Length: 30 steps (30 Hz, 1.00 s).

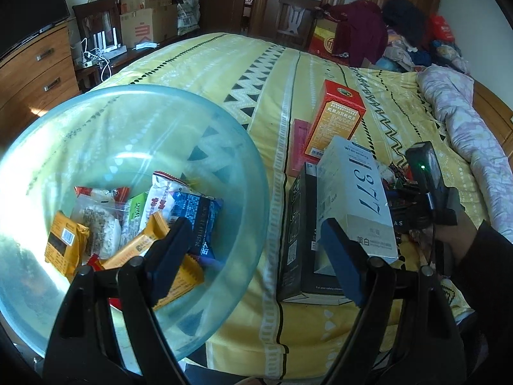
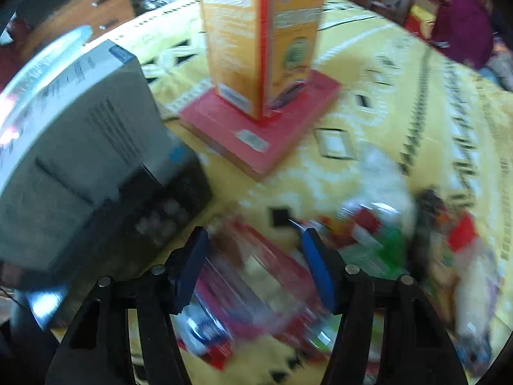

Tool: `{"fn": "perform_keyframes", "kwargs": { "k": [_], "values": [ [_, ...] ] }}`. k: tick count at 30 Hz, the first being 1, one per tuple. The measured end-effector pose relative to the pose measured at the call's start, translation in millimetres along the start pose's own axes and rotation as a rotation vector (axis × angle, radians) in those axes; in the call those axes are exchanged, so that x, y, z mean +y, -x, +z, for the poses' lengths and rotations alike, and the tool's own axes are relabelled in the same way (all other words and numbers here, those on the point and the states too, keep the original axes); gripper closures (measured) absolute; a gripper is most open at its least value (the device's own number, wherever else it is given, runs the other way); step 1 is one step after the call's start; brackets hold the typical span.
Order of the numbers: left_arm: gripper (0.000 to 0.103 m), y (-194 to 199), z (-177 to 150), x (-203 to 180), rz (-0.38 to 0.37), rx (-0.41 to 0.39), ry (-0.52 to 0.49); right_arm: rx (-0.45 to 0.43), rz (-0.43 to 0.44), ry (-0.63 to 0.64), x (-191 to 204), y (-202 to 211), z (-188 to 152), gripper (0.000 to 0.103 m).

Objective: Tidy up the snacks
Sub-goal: 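Move both open tools back to the snack pile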

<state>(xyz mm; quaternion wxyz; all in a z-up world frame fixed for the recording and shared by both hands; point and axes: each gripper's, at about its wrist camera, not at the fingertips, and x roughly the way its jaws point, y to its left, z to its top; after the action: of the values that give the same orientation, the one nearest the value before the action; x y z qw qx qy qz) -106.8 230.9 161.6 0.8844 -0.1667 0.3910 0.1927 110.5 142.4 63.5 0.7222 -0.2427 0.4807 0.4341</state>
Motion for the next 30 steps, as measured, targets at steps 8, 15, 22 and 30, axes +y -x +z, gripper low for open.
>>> {"fn": "perform_keyframes", "kwargs": {
  "k": [8,15,22,30],
  "values": [
    [0.020,-8.9,-0.2,-19.9,-0.025,0.028,-0.032,0.084,0.097,0.009,-3.4,-33.1,-20.5,0.041],
    [0.018,-0.8,-2.7,-41.2,-0.075,0.015,-0.040,0.167,0.061,0.141,0.5,12.9,-111.6,0.050],
    [0.017,19.0,-11.2,-92.9,-0.132,-0.031,-0.153,-0.100,-0.041,-0.062,-23.3,114.2,-159.3,0.036],
    [0.017,19.3,-21.8,-139.9,-0.188,0.000,-0.237,-0.198,-0.105,-0.376,-46.7,160.1,-214.4,0.028]
  ]
}}
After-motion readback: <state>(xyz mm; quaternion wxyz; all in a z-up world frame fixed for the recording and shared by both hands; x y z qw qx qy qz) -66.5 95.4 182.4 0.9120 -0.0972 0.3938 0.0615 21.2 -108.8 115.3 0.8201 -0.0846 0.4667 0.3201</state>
